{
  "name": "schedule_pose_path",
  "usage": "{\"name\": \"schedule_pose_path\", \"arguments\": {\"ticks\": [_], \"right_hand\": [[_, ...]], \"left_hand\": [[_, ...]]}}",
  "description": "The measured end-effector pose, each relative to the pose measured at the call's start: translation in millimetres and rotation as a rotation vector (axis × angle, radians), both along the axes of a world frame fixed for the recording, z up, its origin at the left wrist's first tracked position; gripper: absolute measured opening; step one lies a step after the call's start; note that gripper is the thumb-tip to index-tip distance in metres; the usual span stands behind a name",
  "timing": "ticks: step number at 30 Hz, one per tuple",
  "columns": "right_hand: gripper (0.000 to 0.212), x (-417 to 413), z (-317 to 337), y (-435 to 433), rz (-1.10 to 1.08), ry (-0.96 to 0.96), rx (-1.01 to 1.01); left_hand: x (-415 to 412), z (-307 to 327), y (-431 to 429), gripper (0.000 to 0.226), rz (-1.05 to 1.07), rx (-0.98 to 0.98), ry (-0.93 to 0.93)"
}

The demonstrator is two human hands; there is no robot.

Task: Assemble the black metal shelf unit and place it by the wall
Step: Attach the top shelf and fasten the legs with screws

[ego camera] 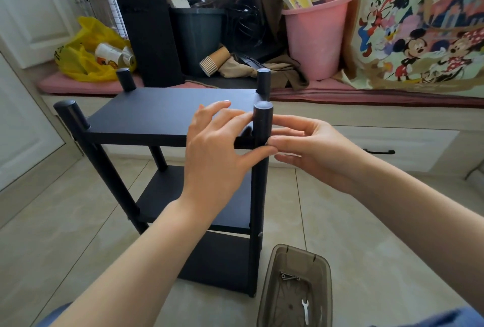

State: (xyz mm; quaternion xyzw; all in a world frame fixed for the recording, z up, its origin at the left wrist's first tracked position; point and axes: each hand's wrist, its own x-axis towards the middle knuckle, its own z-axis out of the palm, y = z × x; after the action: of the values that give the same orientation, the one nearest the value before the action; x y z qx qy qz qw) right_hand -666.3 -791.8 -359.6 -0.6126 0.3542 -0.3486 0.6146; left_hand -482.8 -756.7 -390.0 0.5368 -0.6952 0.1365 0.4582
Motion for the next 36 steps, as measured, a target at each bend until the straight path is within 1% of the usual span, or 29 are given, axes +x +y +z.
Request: {"name": "schedule_pose_path", "arguments": {"ticks": [2,4,5,6,8,10,13,16,21,27,30,32,36], "right_hand": [[0.028,0.2,-0.4,-3.6,0.020,-0.054,0.070],[0.019,2.3,-0.7,-8.6,-0.026,-0.177,0.200],[0.017,4.4,-1.0,-11.0,-0.065,-0.231,0.268],[0.020,7.2,-1.3,-12.5,-0.088,-0.254,0.309],[0.033,14.2,-2.5,-14.3,-0.060,-0.203,0.311],[0.039,20.3,-1.9,-14.7,-0.003,-0.123,0.264],[0.034,23.5,1.2,-17.2,0.010,-0.038,0.202],[0.033,22.7,2.5,-19.7,0.024,-0.010,0.185],[0.033,23.0,-0.2,-20.2,0.027,-0.011,0.151],[0.035,16.8,-3.1,-18.7,-0.009,-0.003,0.112],[0.036,5.6,-7.4,-21.9,-0.068,0.018,0.148],[0.033,-3.9,-17.2,-23.0,-0.084,0.068,0.192],[0.026,-24.1,-61.2,-26.2,-0.049,0.285,0.292]], "left_hand": [[1.5,1.4,-1.1,0.055,-0.018,0.011,0.020],[1.7,2.9,-1.0,0.053,-0.028,0.023,0.028],[1.6,3.3,-0.9,0.053,-0.030,0.027,0.027],[1.3,3.5,-0.3,0.054,-0.034,0.035,0.023],[0.7,3.2,1.7,0.059,-0.040,0.066,0.008],[0.1,2.9,3.7,0.064,-0.032,0.086,-0.008],[-0.3,1.9,5.3,0.066,0.001,0.075,-0.033],[-0.1,1.6,6.2,0.063,0.054,0.067,-0.120],[-0.8,0.6,6.1,0.059,0.106,0.083,-0.192],[-0.6,-4.3,4.9,0.057,0.116,0.030,-0.191],[-0.4,-5.7,4.1,0.057,0.123,0.007,-0.203],[-0.3,-6.5,4.0,0.057,0.121,-0.015,-0.211],[-1.5,-8.0,3.3,0.055,0.114,-0.049,-0.205]]}}
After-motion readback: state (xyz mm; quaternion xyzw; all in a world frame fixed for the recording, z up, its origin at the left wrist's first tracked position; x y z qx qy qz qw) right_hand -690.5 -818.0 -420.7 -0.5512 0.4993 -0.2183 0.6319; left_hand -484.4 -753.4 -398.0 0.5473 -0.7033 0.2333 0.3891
